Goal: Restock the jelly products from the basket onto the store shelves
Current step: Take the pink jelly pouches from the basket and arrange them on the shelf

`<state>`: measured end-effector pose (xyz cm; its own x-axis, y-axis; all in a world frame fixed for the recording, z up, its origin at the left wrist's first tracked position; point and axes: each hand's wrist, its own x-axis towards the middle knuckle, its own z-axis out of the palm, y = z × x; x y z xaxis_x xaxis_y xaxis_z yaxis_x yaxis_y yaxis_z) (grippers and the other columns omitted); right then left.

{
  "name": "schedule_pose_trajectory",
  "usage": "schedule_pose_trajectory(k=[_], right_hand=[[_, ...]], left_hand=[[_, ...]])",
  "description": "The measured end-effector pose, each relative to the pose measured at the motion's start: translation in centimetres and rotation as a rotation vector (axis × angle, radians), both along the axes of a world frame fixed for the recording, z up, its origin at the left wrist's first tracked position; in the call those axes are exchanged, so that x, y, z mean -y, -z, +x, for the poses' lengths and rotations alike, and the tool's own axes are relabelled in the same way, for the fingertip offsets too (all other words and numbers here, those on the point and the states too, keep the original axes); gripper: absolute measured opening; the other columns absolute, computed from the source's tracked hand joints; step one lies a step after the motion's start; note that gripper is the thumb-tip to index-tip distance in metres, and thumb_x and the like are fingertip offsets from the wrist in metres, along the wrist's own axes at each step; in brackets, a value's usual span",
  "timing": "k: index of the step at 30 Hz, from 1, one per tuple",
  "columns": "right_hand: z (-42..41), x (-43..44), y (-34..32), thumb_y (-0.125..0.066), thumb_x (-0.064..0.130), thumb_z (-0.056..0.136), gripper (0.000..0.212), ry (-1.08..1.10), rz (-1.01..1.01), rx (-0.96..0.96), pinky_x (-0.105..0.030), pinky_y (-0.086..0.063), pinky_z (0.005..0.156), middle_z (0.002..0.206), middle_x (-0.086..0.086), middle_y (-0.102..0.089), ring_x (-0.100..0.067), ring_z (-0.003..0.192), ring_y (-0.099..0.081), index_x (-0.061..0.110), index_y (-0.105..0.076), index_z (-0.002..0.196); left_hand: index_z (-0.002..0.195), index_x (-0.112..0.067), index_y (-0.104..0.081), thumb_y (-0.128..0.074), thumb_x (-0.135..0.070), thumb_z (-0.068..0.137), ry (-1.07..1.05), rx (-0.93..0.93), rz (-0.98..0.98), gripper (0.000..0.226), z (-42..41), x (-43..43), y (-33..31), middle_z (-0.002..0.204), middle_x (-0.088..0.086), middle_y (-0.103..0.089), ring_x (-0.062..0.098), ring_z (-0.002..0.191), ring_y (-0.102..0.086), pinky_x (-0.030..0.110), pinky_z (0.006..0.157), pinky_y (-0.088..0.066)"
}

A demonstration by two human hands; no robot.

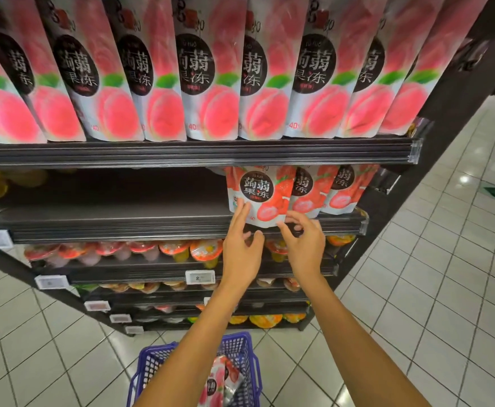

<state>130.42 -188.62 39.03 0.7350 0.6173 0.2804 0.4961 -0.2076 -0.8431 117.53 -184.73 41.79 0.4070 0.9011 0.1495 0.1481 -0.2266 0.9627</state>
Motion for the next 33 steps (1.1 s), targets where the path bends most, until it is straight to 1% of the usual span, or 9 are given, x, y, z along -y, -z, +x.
schedule_pose_trajectory(k=[2, 6, 12, 15, 20, 24, 27, 30, 33], right_hand=[[-0.1, -0.4, 0.0, -0.076, 0.027, 0.085, 0.02, 0.046, -0.007, 0.022, -0.009, -0.037, 0.066, 0.091, 0.005, -0.07, -0.005, 0.076, -0.053, 0.026, -0.072, 0.105], [-0.3, -1.7, -0.7, -0.076, 0.033, 0.084, 0.014, 0.069, -0.035, 0.074, -0.028, -0.05, 0.062, 0.086, 0.01, -0.073, -0.01, 0.07, -0.06, 0.029, -0.075, 0.098], [0.2, -1.9, -0.3, -0.07, 0.038, 0.088, 0.016, 0.117, -0.047, 0.068, -0.011, -0.032, 0.054, 0.087, 0.012, -0.076, -0.006, 0.07, -0.065, 0.029, -0.075, 0.101], [0.6, -1.2, -0.2, -0.069, 0.04, 0.089, 0.018, 0.117, -0.023, -0.032, -0.015, -0.04, 0.056, 0.085, 0.012, -0.076, -0.001, 0.064, -0.06, 0.027, -0.069, 0.101], [1.1, -0.7, -0.3, -0.07, 0.035, 0.089, 0.018, 0.08, 0.018, -0.12, -0.026, -0.05, 0.061, 0.081, 0.006, -0.072, -0.01, 0.071, -0.065, 0.019, -0.065, 0.095], [0.9, -0.6, -0.2, -0.07, 0.028, 0.09, 0.019, 0.042, 0.093, -0.182, -0.02, -0.051, 0.069, 0.086, 0.005, -0.07, -0.01, 0.077, -0.067, 0.012, -0.067, 0.1], [0.2, -0.4, 0.2, -0.071, 0.025, 0.089, 0.019, 0.065, 0.149, -0.221, -0.022, -0.053, 0.069, 0.085, 0.009, -0.069, -0.001, 0.071, -0.063, 0.011, -0.066, 0.102], [-1.3, 0.2, 1.0, -0.073, 0.02, 0.087, 0.017, 0.042, 0.249, -0.269, -0.014, -0.048, 0.062, 0.081, 0.013, -0.068, -0.001, 0.062, -0.06, 0.015, -0.064, 0.1], [-3.6, 1.0, 2.6, -0.075, 0.019, 0.084, 0.016, -0.045, 0.257, -0.31, -0.013, -0.047, 0.063, 0.079, 0.012, -0.069, -0.005, 0.064, -0.062, 0.021, -0.064, 0.095]], left_hand=[[0.148, -0.031, -0.031, -0.053, 0.0, 0.096, -0.007, 0.029, -0.012, 0.064, 0.1, -0.2, -0.3, 0.162, -0.012, -0.021, -0.004, 0.142, -0.026, 0.025, 0.109, -0.041], [0.149, -0.031, -0.031, -0.053, 0.001, 0.095, -0.03, 0.039, -0.026, 0.065, 0.1, -1.2, -0.5, 0.158, -0.018, -0.021, 0.006, 0.144, -0.029, 0.026, 0.107, -0.043], [0.144, -0.041, -0.025, -0.053, 0.001, 0.095, -0.022, 0.012, -0.01, 0.071, 0.5, -1.2, -0.4, 0.162, -0.01, -0.021, 0.003, 0.137, -0.038, 0.016, 0.098, -0.046], [0.137, -0.05, -0.026, -0.054, 0.002, 0.094, -0.002, 0.01, 0.009, 0.072, 1.3, -0.4, -0.3, 0.162, -0.008, -0.023, 0.003, 0.136, -0.039, 0.023, 0.101, -0.048], [0.146, -0.034, -0.032, -0.054, 0.002, 0.094, -0.013, 0.022, -0.004, 0.067, 1.9, -0.1, 0.2, 0.162, -0.008, -0.021, 0.005, 0.139, -0.037, 0.027, 0.103, -0.048], [0.149, -0.024, -0.036, -0.055, 0.002, 0.094, 0.005, 0.03, -0.021, 0.064, 1.4, -0.3, 0.2, 0.16, -0.01, -0.025, -0.002, 0.132, -0.04, 0.016, 0.096, -0.049], [0.138, -0.031, -0.047, -0.054, 0.0, 0.094, -0.027, 0.068, -0.059, 0.054, 0.2, 0.0, 0.3, 0.15, -0.013, -0.042, -0.005, 0.125, -0.049, 0.006, 0.085, -0.045], [0.122, -0.032, -0.061, -0.053, -0.003, 0.095, -0.081, 0.071, -0.098, 0.04, -2.3, 0.3, 1.5, 0.125, -0.012, -0.064, 0.0, 0.115, -0.059, 0.02, 0.091, -0.05], [0.112, -0.029, -0.067, -0.053, -0.006, 0.096, -0.079, 0.004, -0.157, 0.032, -5.9, 0.5, 4.4, 0.115, -0.009, -0.068, 0.004, 0.105, -0.064, 0.034, 0.089, -0.056]])
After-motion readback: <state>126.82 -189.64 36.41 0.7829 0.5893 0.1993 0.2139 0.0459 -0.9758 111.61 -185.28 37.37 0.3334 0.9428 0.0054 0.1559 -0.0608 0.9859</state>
